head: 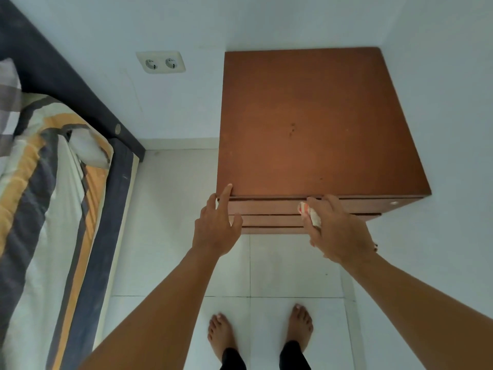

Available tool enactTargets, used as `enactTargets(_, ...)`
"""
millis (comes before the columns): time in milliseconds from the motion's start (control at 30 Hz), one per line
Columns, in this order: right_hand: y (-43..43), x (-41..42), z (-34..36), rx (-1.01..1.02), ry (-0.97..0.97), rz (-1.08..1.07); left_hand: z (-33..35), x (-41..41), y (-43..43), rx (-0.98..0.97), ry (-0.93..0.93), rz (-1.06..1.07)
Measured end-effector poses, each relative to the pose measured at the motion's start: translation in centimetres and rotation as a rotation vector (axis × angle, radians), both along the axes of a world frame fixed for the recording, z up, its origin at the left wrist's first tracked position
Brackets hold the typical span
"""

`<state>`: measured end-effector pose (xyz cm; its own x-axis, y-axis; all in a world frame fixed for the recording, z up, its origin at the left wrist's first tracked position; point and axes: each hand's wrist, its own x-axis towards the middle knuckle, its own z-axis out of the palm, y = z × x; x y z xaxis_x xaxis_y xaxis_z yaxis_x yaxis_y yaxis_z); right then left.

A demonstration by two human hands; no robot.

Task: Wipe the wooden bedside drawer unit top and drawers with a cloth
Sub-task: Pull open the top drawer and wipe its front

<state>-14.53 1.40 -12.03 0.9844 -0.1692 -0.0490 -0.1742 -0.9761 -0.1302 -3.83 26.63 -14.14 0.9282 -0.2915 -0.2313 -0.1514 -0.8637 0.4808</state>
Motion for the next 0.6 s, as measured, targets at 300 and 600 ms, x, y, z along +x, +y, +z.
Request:
enactTargets(300, 0.2, -1.4, -3.1, 0.020, 0.190, -0.003, -1.9, -2.3, 0.9, 0.045, 0.128, -0.051)
enactTargets(600, 0.7, -0.1, 0.0, 0.329, 0.236, -0.158, -0.5, 0.7, 1.3, 0.273, 0.117, -0.184)
